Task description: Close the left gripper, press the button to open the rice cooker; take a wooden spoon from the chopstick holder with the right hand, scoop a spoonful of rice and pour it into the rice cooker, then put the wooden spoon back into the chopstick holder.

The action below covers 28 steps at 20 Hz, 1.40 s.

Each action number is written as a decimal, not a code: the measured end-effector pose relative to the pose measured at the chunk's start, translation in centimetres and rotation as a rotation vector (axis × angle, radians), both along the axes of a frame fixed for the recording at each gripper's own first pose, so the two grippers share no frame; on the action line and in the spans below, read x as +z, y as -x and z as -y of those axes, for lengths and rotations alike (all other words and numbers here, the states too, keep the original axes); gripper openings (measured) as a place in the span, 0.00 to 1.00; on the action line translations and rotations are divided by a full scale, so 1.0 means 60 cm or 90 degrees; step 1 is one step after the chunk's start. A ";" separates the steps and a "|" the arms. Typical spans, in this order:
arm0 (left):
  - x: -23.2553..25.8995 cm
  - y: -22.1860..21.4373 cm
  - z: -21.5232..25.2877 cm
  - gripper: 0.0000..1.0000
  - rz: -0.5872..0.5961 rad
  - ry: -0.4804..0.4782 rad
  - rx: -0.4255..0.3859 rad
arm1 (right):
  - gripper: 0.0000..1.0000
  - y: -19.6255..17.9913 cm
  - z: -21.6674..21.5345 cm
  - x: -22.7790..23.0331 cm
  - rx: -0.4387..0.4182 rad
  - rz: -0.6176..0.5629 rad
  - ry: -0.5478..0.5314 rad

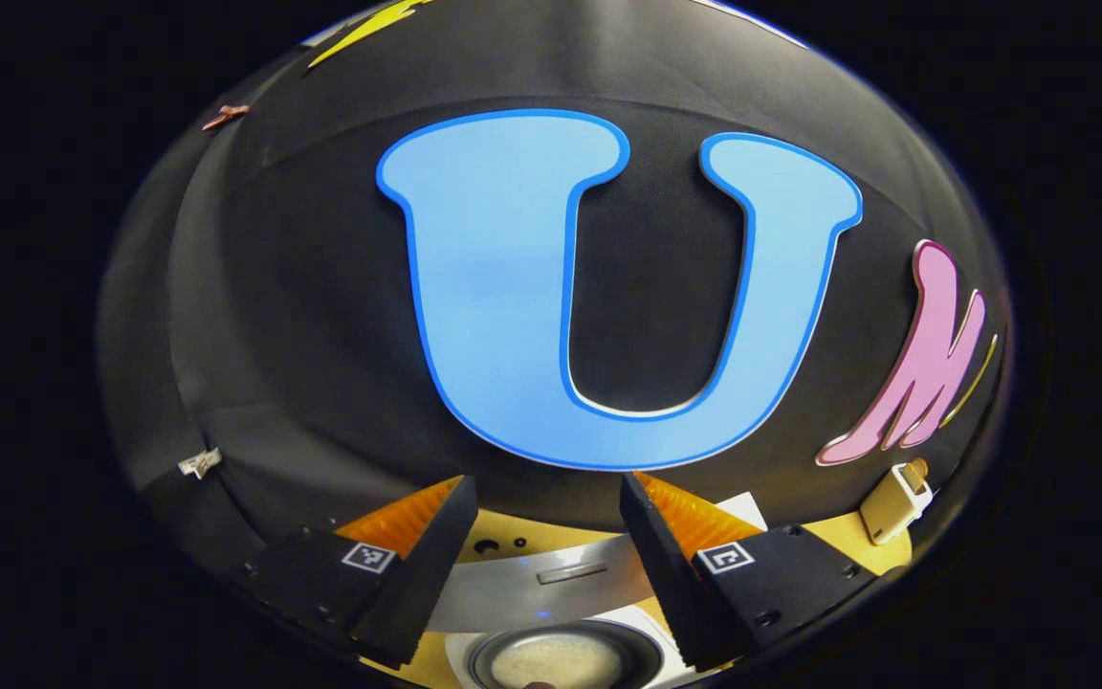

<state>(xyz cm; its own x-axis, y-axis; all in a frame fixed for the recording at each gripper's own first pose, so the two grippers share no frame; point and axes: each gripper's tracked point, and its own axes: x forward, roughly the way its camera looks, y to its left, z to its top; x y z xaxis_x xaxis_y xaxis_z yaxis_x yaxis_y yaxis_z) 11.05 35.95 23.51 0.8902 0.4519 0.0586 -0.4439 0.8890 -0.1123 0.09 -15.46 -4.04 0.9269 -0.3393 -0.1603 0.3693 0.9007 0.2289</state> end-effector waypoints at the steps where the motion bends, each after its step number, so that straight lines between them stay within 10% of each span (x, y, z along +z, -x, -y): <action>1: -0.010 0.006 0.007 0.99 -0.006 0.004 0.000 | 0.99 -0.006 -0.004 0.001 0.009 0.001 0.003; 12: -0.230 0.072 0.125 0.99 -0.104 0.113 0.001 | 0.99 -0.038 -0.019 -0.045 0.095 -0.048 -0.006; 28: -0.430 0.064 0.173 0.99 -0.174 0.077 0.074 | 0.99 -0.061 -0.014 -0.082 0.173 -0.098 0.020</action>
